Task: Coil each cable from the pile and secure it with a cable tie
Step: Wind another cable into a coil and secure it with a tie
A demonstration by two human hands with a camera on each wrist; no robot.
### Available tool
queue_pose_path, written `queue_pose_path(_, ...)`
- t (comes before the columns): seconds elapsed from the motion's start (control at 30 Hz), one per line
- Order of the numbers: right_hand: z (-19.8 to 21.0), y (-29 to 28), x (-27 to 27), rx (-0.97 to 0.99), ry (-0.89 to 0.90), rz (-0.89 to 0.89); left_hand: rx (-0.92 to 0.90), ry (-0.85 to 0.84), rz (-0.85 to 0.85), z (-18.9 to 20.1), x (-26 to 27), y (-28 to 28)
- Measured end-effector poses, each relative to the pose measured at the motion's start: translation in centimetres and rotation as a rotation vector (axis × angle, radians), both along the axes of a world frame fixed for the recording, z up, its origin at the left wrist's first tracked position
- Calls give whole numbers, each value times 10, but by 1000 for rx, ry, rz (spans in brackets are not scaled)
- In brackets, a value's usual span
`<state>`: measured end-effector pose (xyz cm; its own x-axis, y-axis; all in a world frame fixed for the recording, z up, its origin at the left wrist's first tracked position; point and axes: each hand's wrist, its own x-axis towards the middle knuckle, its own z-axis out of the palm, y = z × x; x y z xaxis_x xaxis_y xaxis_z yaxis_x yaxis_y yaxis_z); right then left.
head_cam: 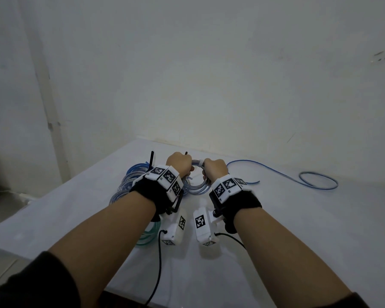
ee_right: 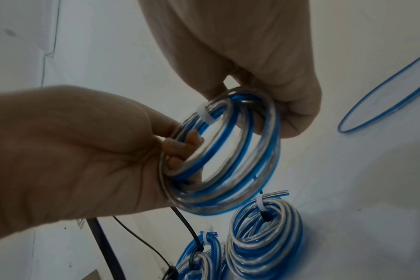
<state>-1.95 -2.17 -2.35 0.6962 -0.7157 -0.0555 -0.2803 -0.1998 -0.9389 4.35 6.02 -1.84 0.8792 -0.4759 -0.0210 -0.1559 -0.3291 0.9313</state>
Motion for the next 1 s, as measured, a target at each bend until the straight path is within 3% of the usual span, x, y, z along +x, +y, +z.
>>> queue_pose_path(0.43, 2, -1, -2, -212, -68, -50, -55, 224, -68, 9, -6, -6)
queue_pose_path(0.7, 10, -7, -5, -66, 21, 31, -25, 63, -31, 4, -4, -11)
queue_pose_path(1.0, 15, -6, -6, -44, 32, 97, -24, -33, 43, 2, -2, -8)
